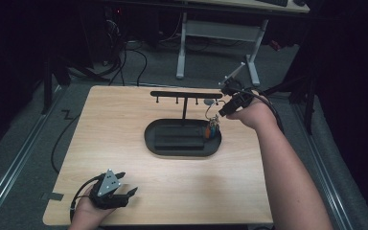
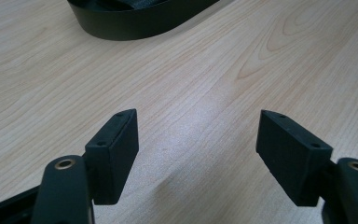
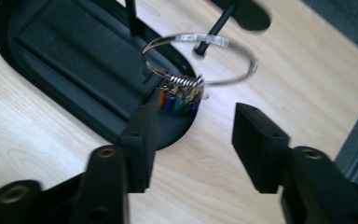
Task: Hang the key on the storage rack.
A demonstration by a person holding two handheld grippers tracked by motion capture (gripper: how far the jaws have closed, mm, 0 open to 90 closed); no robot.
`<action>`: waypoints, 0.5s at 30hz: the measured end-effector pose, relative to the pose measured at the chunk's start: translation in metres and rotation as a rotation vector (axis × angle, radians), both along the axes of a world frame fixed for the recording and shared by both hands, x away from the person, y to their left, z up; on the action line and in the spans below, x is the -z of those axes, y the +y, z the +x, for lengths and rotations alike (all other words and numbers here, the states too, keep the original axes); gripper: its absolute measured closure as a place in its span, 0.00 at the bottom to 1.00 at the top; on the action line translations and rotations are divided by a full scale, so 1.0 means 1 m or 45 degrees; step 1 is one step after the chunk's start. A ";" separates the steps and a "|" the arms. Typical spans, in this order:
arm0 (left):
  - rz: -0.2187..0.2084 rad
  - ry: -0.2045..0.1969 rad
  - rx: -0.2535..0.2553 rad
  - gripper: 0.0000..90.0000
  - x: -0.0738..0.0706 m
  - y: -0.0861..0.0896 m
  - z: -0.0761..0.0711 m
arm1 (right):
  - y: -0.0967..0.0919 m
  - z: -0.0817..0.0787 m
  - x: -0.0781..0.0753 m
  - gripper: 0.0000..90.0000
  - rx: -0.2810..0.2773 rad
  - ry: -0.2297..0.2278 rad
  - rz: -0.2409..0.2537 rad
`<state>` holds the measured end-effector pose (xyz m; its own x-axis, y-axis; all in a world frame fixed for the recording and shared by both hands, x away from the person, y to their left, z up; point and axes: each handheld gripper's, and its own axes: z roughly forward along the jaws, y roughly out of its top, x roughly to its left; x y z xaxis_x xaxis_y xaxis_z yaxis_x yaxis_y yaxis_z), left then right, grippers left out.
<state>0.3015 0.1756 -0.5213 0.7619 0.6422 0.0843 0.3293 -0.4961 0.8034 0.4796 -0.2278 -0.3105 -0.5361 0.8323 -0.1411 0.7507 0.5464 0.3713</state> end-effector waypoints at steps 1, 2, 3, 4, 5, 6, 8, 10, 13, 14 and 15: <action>0.004 0.002 0.002 0.34 -0.001 0.000 0.000 | -0.001 -0.005 0.003 0.52 0.015 -0.004 0.013; 0.004 0.002 0.002 0.34 -0.001 0.000 0.000 | -0.001 -0.005 0.003 0.52 0.015 -0.004 0.013; 0.005 -0.002 0.004 0.34 -0.001 -0.001 0.000 | -0.005 -0.014 0.008 0.45 0.026 -0.031 0.037; 0.007 -0.002 0.005 0.34 -0.001 -0.001 0.000 | -0.006 -0.018 0.010 0.43 0.034 -0.048 0.058; 0.006 -0.005 0.005 0.33 -0.001 -0.002 0.000 | -0.008 -0.023 0.013 0.41 0.035 -0.070 0.071; 0.006 -0.005 0.005 0.33 -0.001 -0.002 0.000 | -0.008 -0.023 0.013 0.41 0.035 -0.070 0.071; 0.000 -0.005 0.005 0.33 -0.001 -0.002 0.000 | -0.011 -0.038 0.023 0.41 0.031 -0.131 0.088; 0.001 -0.004 0.006 0.33 -0.001 -0.002 0.000 | -0.012 -0.048 0.031 0.39 0.011 -0.149 0.094; -0.001 0.004 0.001 0.33 0.000 -0.002 0.000 | -0.018 -0.059 0.044 0.33 0.033 -0.182 0.104; -0.001 0.004 0.001 0.33 0.000 -0.002 0.000 | -0.018 -0.059 0.044 0.33 0.033 -0.182 0.104; -0.003 0.005 0.002 0.33 0.000 -0.002 0.000 | -0.022 -0.067 0.054 0.30 0.041 -0.201 0.104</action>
